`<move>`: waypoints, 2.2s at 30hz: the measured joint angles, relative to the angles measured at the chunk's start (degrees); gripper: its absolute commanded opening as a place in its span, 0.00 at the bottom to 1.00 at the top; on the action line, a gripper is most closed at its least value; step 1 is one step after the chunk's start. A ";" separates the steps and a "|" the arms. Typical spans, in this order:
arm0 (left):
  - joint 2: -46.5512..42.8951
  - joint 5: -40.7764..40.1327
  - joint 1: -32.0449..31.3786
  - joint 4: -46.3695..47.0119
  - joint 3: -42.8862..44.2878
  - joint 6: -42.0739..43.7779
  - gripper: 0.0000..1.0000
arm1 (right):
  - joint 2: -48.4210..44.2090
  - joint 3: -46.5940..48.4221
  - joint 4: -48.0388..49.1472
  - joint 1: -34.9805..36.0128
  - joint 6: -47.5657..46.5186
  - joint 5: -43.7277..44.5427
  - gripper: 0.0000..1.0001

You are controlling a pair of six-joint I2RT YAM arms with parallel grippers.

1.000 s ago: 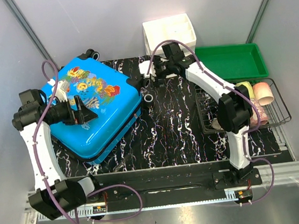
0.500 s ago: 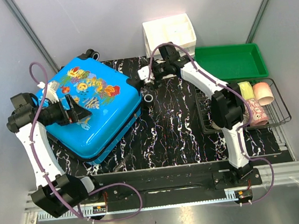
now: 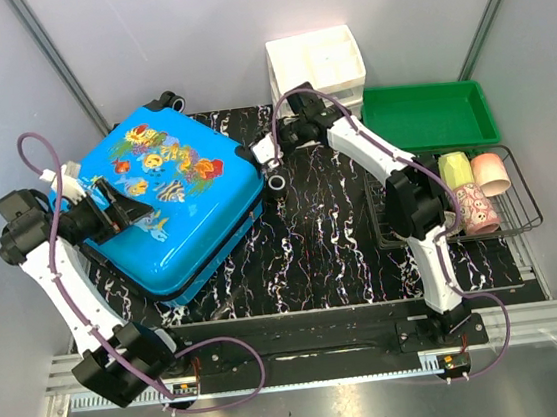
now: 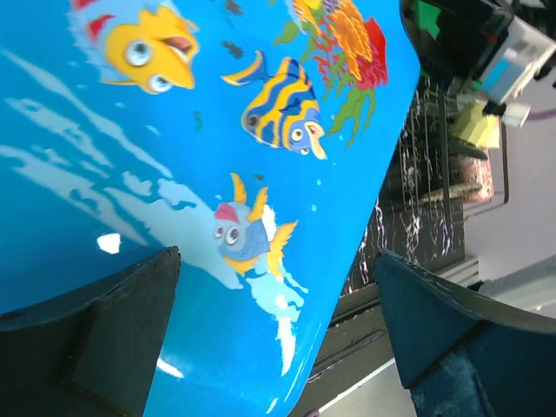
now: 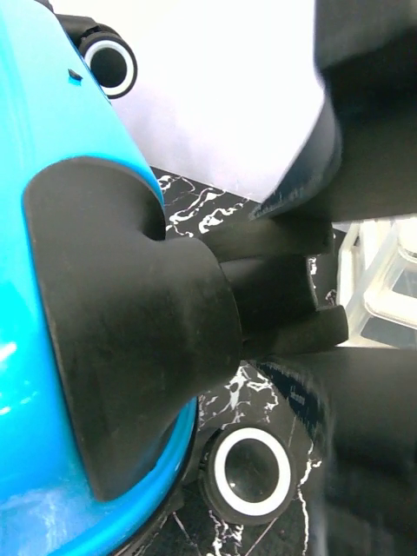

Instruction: Open, take out, and arrange the luggage

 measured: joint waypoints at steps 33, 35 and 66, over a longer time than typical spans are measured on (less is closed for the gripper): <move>10.23 -17.81 10.93 9.25 3.65 -8.22 0.99 | -32.33 -36.06 -3.37 13.62 36.28 14.73 0.00; 12.98 -16.98 10.99 10.64 3.48 -8.07 0.99 | -32.52 -36.04 -3.61 14.36 38.93 14.97 0.11; 36.33 -18.82 -6.45 10.67 32.28 4.48 0.95 | -46.31 -35.60 -5.18 5.75 69.22 6.97 0.89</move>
